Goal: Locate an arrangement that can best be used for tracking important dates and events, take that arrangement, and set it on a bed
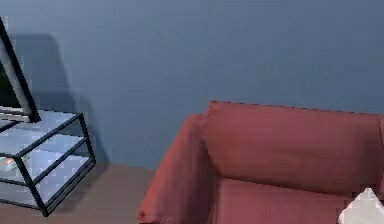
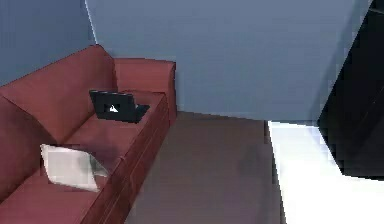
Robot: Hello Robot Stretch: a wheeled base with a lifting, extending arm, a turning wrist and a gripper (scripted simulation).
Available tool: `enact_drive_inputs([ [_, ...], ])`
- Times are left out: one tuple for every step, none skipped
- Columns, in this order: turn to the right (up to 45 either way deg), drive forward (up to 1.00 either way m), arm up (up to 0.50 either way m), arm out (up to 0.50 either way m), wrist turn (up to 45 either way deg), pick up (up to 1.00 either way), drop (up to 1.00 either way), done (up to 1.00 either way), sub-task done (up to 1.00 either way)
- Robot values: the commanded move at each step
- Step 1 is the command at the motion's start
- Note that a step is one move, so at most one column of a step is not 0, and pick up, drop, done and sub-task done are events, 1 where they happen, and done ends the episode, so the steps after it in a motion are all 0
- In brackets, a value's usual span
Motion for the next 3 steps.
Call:
enact_drive_inputs([
  [-33.0,0.00,0.00,0.00,0.0,0.00,0.00,0.00,0.00],
  [0.0,0.00,0.50,0.00,0.0,0.00,0.00,0.00,0.00],
  [0.0,0.00,0.06,0.00,0.0,0.00,0.00,0.00,0.00],
])
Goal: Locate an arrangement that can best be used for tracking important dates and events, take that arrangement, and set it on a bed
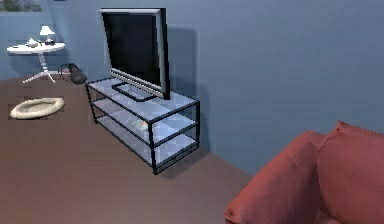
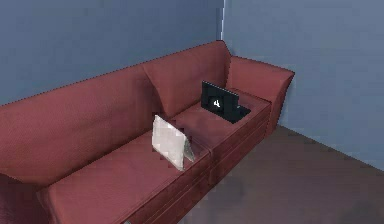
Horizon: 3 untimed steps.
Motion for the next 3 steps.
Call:
enact_drive_inputs([
  [0.0,0.00,0.00,0.50,0.0,0.00,0.00,0.00,0.00],
  [0.0,0.00,0.00,0.00,45.0,0.00,0.00,0.00,0.00],
  [0.0,0.00,0.00,0.00,45.0,0.00,0.00,0.00,0.00],
])
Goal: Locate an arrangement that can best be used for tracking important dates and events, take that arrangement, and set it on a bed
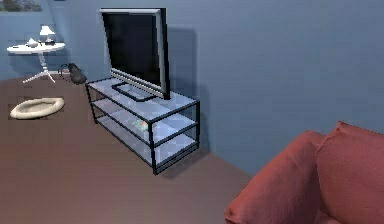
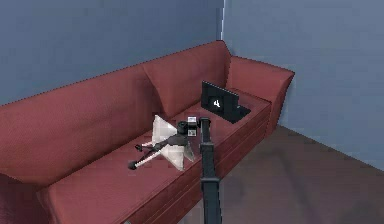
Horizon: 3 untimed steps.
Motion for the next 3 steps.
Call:
enact_drive_inputs([
  [0.0,0.00,0.00,0.00,45.0,0.00,0.00,0.00,0.00],
  [0.0,0.00,0.00,0.00,36.0,0.00,0.00,0.00,0.00],
  [0.0,0.00,-0.30,0.00,0.0,0.00,0.00,0.00,0.00],
])
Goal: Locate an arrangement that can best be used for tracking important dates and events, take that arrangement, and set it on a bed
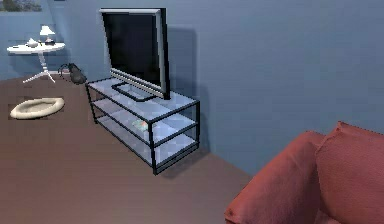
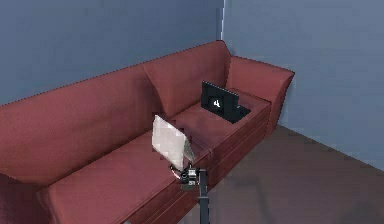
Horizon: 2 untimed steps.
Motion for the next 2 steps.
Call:
enact_drive_inputs([
  [0.0,0.00,0.00,0.00,0.0,1.00,0.00,0.00,0.00],
  [0.0,0.00,0.10,0.00,0.0,0.00,0.00,0.00,0.00],
])
